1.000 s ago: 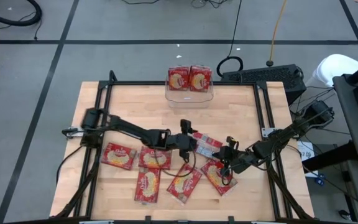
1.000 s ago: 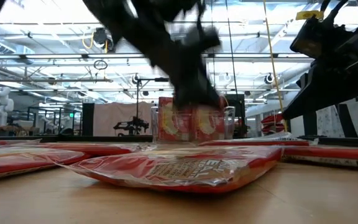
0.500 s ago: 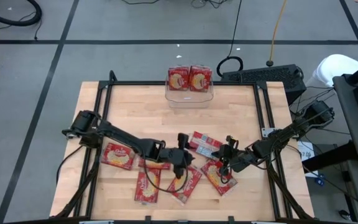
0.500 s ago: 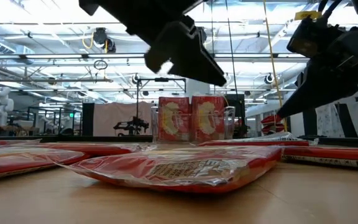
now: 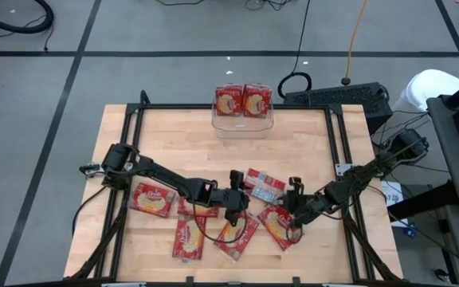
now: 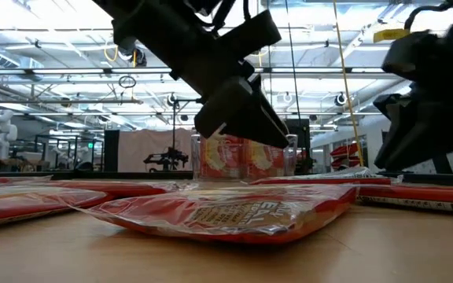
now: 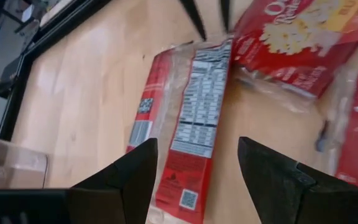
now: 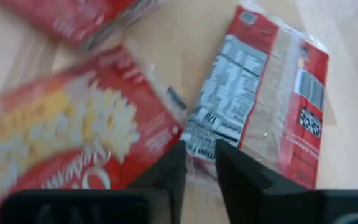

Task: Sort popcorn bags into baskets
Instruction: Put the red popcorn bag into the transparent bin

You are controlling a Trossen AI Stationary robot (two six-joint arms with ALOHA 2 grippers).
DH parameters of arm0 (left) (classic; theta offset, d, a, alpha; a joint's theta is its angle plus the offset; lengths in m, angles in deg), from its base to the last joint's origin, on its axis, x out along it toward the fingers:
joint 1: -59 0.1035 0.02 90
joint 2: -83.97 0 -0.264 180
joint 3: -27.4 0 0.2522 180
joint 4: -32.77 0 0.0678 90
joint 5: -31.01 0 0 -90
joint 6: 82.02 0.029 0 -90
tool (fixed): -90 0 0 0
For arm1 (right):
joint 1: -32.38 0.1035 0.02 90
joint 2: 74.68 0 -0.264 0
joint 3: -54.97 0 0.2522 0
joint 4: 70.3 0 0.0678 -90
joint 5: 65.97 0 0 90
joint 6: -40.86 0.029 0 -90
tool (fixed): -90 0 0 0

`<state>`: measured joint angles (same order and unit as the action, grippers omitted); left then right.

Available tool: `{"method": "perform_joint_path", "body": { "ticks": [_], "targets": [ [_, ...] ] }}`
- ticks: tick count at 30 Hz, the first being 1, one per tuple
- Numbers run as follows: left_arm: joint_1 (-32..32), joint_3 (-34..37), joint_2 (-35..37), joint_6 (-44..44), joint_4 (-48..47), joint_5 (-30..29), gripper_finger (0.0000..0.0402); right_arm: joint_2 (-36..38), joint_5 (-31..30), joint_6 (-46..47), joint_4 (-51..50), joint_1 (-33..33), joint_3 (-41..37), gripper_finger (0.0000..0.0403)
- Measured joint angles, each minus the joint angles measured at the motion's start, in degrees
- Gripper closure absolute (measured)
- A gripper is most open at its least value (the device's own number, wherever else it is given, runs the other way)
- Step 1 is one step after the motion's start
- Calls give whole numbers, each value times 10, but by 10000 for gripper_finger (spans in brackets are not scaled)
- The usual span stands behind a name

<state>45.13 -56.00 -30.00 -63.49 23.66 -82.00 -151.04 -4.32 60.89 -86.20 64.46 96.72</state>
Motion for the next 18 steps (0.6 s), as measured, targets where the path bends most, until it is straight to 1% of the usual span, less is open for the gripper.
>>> {"method": "perform_joint_path", "body": {
  "ticks": [5, 8, 10, 13, 18],
  "targets": [
    [7, 0, 0, -8, 0, 5, 172, 0, -2, -86, -27, 16, 0, 257],
    [7, 0, 0, -11, 0, 6, 172, 0, -7, -147, -30, 23, 0, 233],
    [7, 0, 0, -10, 7, 6, 172, 0, -17, -189, -29, 25, 0, 225],
    [7, 0, 0, -9, 20, 7, 172, 0, -17, -257, -39, 25, 0, 223],
    [7, -1, 0, -9, 27, 17, 172, -5, -16, -274, -63, 16, -3, 230]
  ]
}}
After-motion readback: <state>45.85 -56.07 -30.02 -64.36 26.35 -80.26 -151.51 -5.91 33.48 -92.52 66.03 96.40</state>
